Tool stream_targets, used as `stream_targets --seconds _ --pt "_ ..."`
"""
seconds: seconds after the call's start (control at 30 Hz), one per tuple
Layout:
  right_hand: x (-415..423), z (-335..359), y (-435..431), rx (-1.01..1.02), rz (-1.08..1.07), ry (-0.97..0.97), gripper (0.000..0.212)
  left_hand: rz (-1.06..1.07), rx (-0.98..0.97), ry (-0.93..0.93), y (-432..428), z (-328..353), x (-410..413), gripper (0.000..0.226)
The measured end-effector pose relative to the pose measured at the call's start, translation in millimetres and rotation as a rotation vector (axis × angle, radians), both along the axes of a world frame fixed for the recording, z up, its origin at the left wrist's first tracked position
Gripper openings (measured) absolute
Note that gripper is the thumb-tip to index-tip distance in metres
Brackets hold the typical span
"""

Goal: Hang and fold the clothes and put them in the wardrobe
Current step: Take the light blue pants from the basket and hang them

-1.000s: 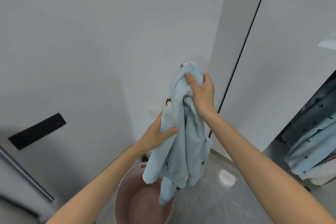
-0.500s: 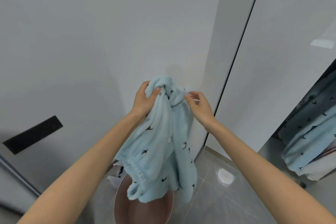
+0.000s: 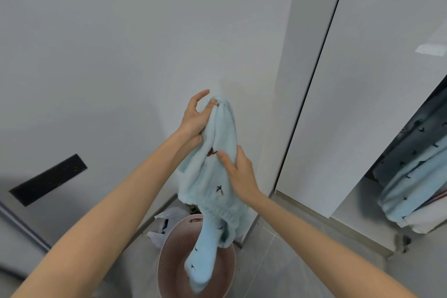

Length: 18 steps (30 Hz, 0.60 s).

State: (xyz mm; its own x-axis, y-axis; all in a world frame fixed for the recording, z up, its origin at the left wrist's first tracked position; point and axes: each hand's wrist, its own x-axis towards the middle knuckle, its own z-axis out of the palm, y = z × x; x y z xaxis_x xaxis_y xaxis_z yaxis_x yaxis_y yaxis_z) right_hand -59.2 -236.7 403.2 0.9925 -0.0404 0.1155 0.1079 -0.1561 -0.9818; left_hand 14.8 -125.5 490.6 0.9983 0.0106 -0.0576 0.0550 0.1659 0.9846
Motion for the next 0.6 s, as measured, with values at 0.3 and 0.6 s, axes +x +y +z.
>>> stream_targets --seconds 0.3,0.6 --pt "26.6 54.2 -20.0 -0.035 -0.222 -0.193 0.04 -0.186 0.053 0.094 21.3 -12.9 -18.0 0.047" --pt "57.3 74.1 -51.3 0.12 -0.412 -0.097 0.043 -0.628 0.48 -0.232 28.3 -21.5 -66.0 0.092"
